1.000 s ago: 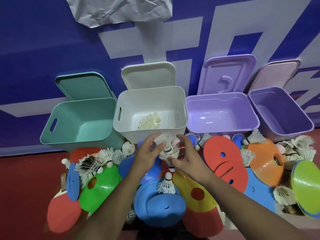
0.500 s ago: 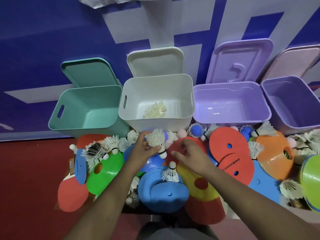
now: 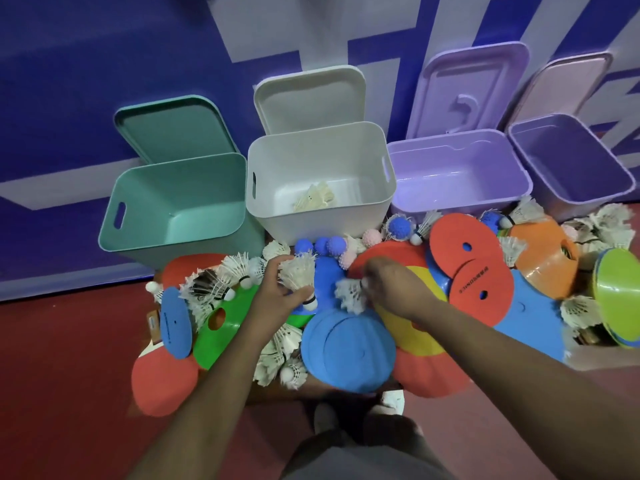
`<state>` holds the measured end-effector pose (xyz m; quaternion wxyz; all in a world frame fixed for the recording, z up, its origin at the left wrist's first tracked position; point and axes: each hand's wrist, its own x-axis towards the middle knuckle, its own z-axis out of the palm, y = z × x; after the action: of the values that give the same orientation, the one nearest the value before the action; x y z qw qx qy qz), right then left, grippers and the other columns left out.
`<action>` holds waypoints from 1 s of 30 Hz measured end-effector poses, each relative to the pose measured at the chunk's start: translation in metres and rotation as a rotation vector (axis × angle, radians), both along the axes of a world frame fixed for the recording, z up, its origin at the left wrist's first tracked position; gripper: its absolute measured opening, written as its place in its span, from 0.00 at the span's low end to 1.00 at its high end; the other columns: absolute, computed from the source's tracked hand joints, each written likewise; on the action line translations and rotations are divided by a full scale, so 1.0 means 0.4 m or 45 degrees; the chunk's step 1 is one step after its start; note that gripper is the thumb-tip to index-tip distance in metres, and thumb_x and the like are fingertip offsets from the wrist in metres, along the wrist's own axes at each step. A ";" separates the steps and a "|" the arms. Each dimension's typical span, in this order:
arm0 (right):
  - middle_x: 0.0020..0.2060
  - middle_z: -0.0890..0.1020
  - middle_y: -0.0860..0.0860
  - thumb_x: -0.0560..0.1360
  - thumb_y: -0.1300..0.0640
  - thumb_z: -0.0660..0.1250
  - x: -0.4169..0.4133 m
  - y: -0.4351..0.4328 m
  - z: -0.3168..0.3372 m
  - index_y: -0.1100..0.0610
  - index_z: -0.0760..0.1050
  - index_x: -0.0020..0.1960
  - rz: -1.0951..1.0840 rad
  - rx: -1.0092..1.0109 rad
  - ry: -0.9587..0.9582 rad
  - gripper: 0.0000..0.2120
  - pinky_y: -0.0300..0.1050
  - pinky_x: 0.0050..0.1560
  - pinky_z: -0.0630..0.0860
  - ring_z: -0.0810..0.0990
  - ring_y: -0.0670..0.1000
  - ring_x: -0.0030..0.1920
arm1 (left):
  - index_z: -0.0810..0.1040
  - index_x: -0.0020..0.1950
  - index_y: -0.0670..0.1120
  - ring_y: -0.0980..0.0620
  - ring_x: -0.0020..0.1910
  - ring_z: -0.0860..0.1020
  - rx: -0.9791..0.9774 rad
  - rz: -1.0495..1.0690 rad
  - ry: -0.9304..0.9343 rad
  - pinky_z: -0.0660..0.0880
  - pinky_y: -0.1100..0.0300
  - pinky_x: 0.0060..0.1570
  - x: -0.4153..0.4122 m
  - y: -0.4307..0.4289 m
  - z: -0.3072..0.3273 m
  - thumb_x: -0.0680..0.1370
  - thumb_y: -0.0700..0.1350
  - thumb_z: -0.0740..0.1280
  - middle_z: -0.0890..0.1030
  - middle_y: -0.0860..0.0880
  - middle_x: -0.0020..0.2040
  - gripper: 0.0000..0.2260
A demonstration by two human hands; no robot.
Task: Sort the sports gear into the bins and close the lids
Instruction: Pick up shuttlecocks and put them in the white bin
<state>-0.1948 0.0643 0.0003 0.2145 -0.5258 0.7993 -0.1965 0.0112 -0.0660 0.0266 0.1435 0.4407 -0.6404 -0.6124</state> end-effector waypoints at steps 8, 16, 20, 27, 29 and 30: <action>0.37 0.73 0.56 0.67 0.68 0.70 0.046 -0.008 0.158 0.45 0.69 0.63 -0.604 -0.507 -1.081 0.30 0.52 0.51 0.81 0.77 0.51 0.37 | 0.67 0.62 0.61 0.51 0.49 0.79 -0.136 -0.365 -0.106 0.76 0.56 0.50 0.017 -0.006 0.031 0.70 0.40 0.72 0.79 0.46 0.55 0.27; 0.32 0.72 0.55 0.72 0.68 0.66 0.153 -0.027 0.182 0.46 0.69 0.61 -0.185 -0.244 -0.723 0.24 0.48 0.34 0.70 0.69 0.49 0.30 | 0.66 0.71 0.55 0.67 0.38 0.75 -0.335 -0.681 -0.208 0.69 0.72 0.38 0.028 -0.032 0.107 0.73 0.33 0.66 0.75 0.53 0.56 0.30; 0.32 0.72 0.51 0.73 0.65 0.72 0.175 -0.034 0.211 0.61 0.66 0.52 -0.316 -0.301 -0.807 0.16 0.37 0.29 0.72 0.74 0.44 0.25 | 0.66 0.70 0.55 0.66 0.27 0.71 -0.280 -0.691 -0.219 0.67 0.72 0.30 0.067 -0.039 0.109 0.75 0.33 0.66 0.75 0.54 0.49 0.28; 0.36 0.77 0.52 0.71 0.54 0.76 0.231 -0.100 0.181 0.54 0.68 0.51 -0.625 -0.495 -0.854 0.18 0.48 0.36 0.73 0.76 0.52 0.33 | 0.66 0.65 0.62 0.54 0.34 0.73 -0.268 -0.589 -0.307 0.70 0.64 0.36 0.119 -0.062 0.098 0.74 0.38 0.68 0.78 0.45 0.51 0.27; 0.44 0.75 0.50 0.71 0.55 0.76 0.258 -0.122 0.169 0.49 0.68 0.58 -0.566 -0.550 -0.842 0.21 0.43 0.36 0.73 0.76 0.51 0.34 | 0.66 0.64 0.65 0.51 0.34 0.71 -0.213 -0.576 -0.273 0.71 0.59 0.35 0.131 -0.071 0.100 0.73 0.37 0.68 0.78 0.40 0.53 0.29; 0.47 0.74 0.48 0.72 0.55 0.75 0.269 -0.132 0.169 0.47 0.69 0.61 -0.553 -0.579 -0.827 0.22 0.42 0.37 0.74 0.76 0.48 0.34 | 0.67 0.64 0.64 0.51 0.34 0.71 -0.185 -0.538 -0.264 0.73 0.57 0.35 0.140 -0.077 0.099 0.73 0.36 0.68 0.78 0.40 0.53 0.29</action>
<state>-0.0871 0.0115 0.0677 0.2868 -0.2907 0.7189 -0.5625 0.0671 -0.0970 0.0662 -0.0229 0.3460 -0.7720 -0.5328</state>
